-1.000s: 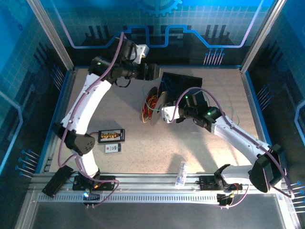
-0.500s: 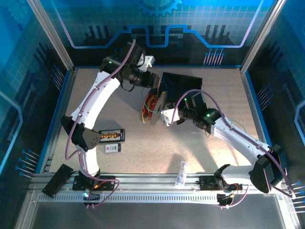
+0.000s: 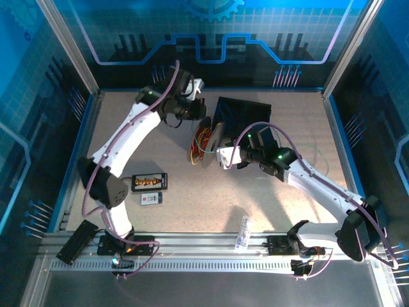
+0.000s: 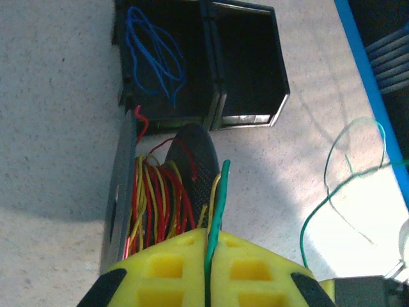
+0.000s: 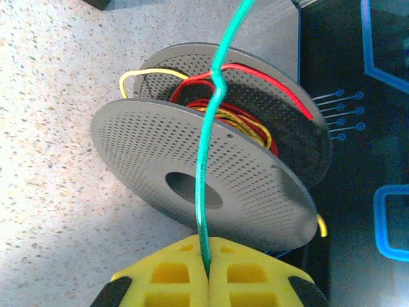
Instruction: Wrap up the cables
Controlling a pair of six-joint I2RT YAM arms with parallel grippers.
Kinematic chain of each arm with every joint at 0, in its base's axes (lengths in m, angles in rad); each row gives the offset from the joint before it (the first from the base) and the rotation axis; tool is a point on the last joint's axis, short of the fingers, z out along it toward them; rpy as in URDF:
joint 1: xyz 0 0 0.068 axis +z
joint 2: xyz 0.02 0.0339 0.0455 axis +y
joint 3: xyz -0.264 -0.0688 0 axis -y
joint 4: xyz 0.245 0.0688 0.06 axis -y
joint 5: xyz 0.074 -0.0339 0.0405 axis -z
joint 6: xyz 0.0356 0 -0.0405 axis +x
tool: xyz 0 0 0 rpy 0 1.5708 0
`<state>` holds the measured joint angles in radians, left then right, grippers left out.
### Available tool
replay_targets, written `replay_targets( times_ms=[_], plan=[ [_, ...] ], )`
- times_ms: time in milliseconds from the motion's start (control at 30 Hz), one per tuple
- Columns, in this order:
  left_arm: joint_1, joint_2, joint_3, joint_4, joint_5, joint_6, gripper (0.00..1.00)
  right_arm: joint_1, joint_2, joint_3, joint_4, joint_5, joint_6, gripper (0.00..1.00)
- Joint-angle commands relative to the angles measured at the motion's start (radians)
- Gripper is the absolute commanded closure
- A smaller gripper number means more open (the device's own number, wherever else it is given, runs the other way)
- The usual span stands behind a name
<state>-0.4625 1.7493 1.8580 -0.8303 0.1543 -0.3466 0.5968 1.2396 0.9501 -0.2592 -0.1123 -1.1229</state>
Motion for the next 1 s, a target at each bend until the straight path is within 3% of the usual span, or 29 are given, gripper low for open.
replay_targets(
  times_ms=[0, 100, 200, 333, 367, 700, 800, 967],
  plan=[
    [0.005, -0.201, -0.257, 0.488, -0.097, -0.25, 1.0, 0.028, -0.045, -0.037, -0.011, -0.03, 0.173, 1.0],
    [0.003, -0.284, -0.402, 0.704, -0.178, -0.353, 1.0, 0.044, -0.079, -0.094, -0.034, -0.043, 0.259, 1.0],
    [0.002, -0.272, -0.38, 0.714, -0.163, -0.357, 1.0, 0.066, -0.126, -0.135, -0.068, -0.057, 0.307, 1.0],
    [0.003, -0.245, -0.272, 0.531, -0.134, -0.256, 0.12, 0.072, -0.183, -0.135, -0.124, -0.091, 0.366, 1.0],
    [0.004, -0.254, -0.262, 0.493, -0.15, -0.23, 0.01, 0.071, -0.192, -0.127, -0.139, -0.095, 0.382, 1.0],
    [0.091, -0.382, -0.306, 0.198, -0.158, -0.033, 0.01, 0.047, -0.213, -0.042, -0.241, -0.09, 0.5, 1.0],
    [0.11, -0.287, -0.257, 0.077, -0.17, 0.03, 0.01, -0.002, -0.218, -0.039, -0.226, -0.106, 0.53, 1.0],
    [0.08, -0.015, -0.013, -0.162, -0.157, 0.115, 0.14, -0.097, -0.209, -0.015, -0.217, -0.166, 0.577, 1.0]
  ],
)
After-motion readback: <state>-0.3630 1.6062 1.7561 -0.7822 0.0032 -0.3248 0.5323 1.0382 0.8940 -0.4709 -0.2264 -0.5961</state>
